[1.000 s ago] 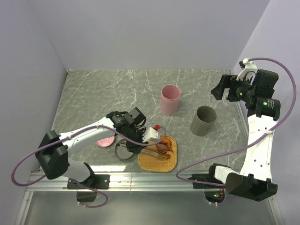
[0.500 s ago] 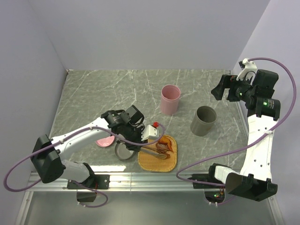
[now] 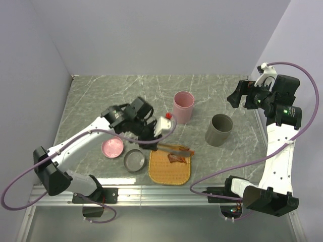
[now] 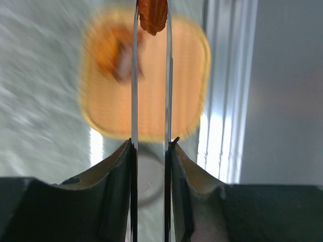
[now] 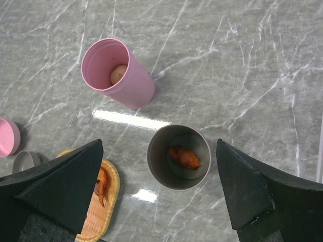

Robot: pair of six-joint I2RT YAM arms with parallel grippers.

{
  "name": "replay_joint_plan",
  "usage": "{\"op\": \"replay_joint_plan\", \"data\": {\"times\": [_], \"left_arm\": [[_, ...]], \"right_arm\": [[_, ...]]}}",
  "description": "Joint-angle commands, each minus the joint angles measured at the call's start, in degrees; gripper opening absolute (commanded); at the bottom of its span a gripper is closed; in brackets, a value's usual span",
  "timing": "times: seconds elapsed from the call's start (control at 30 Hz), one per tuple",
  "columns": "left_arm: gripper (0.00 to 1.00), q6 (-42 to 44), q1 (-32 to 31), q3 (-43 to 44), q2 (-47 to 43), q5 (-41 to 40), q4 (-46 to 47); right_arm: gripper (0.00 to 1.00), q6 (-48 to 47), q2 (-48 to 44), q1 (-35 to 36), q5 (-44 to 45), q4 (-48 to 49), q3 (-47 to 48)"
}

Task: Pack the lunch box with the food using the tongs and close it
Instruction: Pick up the food using the clamp, then place the food into the lunch box

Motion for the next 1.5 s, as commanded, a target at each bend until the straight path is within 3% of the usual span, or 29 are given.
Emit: {"op": "replay_joint_plan", "data": {"times": [0.0,0.13,0.5,0.67,1.0,1.47], "left_arm": [[0.21,-3.46,0.97,11.22,2.68,4.90,2.48],[0.21,-6.63,1.32,22.19,9.43,5.42,5.10],[0.21,-15.42,1.67,38.03,25.27,4.99,14.07],[0.22,-15.69,1.67,47.42,33.07,3.49,13.20],[0.24,-16.21,0.79,48.24,36.88,5.34,13.91],[0.50,-16.48,-0.26,47.97,36.79,4.29,13.29]], "right_arm": [[1.00,0.71,0.11,-0.42,-1.19,0.71,1.45],[1.00,1.23,0.20,-0.42,-0.75,1.32,1.80],[1.00,2.90,2.66,-2.62,1.36,0.97,6.10],[1.00,3.70,4.24,-4.02,0.66,0.80,7.42],[1.00,3.70,5.56,-8.16,-2.42,0.01,8.04],[1.00,3.52,5.83,-9.65,-5.67,-1.31,8.48]]}}
